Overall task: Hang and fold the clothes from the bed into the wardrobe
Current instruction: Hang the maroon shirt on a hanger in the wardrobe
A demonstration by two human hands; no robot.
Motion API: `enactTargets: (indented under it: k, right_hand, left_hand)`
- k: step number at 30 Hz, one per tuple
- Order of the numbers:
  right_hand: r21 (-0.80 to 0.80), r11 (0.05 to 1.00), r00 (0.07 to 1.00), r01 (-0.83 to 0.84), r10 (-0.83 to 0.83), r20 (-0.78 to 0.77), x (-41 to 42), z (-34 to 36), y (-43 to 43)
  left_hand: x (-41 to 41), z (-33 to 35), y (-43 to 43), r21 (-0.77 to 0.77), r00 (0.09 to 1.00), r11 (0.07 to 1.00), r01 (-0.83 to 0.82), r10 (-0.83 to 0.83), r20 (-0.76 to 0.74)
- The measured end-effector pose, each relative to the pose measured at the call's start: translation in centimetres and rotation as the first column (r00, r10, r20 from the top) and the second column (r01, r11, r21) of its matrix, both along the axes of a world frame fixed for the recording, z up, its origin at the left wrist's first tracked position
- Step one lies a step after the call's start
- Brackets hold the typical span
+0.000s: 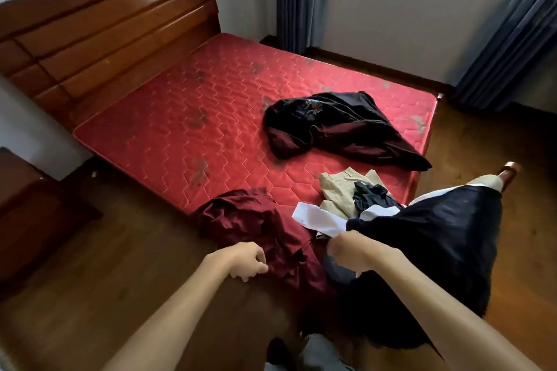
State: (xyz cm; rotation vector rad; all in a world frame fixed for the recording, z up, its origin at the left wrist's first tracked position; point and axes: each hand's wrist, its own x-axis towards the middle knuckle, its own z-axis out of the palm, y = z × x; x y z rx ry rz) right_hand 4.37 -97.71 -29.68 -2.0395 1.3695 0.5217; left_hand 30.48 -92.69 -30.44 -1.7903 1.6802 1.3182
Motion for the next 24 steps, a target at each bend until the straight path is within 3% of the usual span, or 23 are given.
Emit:
enactTargets:
  k: [5,8,11,15,19,24]
  right_hand:
    - [0.095,0.995,0.997,-0.004,0.011,-0.071,0.3,-4.2,-4.0]
    - [0.147,0.989,0.999,0.008,-0.001,-0.048,0.1,-7.0,-7.0]
    - [0.148,0.989,1.000,0.021,-0.018,-0.023,0.2,-9.2,-9.8]
    - [0.233,0.972,0.996,-0.039,0.055,-0.065,1.5,-12.0,-12.6]
    - [0.222,0.966,0.980,-0.132,0.161,-0.117,3.0,-14.3,-14.5]
    - [0.178,0.965,0.969,-0.194,0.217,-0.117,5.4,-19.5,-15.6]
  left_hand:
    - [1.3,-3.1,-3.6,0.058,0.999,0.997,-0.052,0.051,0.018]
    - [1.8,-4.6,-6.1,0.007,0.994,0.998,-0.057,0.056,0.097]
    - [1.7,-5.7,-8.4,-0.021,0.979,1.000,0.009,-0.005,0.204]
    - [1.4,-8.1,-11.2,0.054,0.977,0.996,0.067,-0.076,0.201]
    - [0.4,-11.4,-13.4,0.047,0.953,0.983,0.176,-0.182,0.241]
    - [-0.6,-18.1,-15.1,0.056,0.945,0.963,0.263,-0.269,0.189]
